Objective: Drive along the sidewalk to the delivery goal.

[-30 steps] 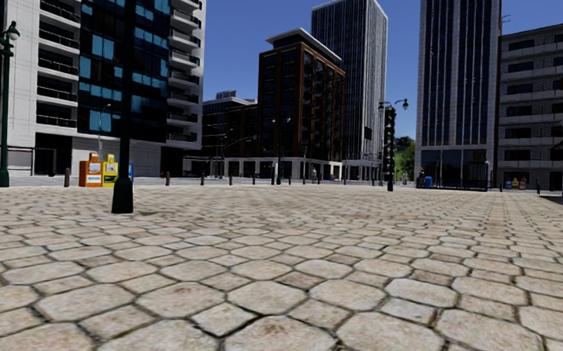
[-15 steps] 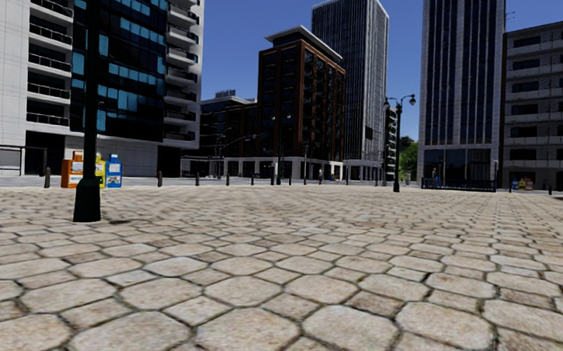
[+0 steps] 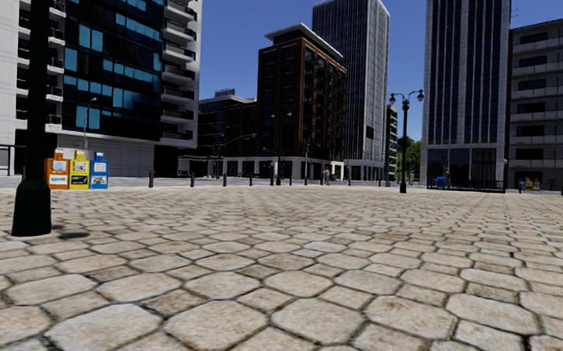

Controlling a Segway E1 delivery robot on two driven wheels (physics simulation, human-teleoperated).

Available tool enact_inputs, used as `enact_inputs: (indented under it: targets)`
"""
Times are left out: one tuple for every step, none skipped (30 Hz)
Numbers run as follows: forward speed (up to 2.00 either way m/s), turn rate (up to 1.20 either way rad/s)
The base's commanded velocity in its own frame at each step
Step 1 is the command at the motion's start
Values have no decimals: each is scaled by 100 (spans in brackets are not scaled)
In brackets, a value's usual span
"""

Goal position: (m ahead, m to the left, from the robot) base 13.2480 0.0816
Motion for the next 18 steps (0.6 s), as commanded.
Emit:
enact_inputs:
  targets:
    - [200,0]
    - [200,0]
    - [200,0]
    - [200,0]
    - [200,0]
    - [200,0]
    - [200,0]
    - [200,0]
    - [200,0]
    - [200,0]
    - [200,0]
    - [200,0]
    - [200,0]
    - [200,0]
    - [200,0]
    - [200,0]
    - [200,0]
    - [200,0]
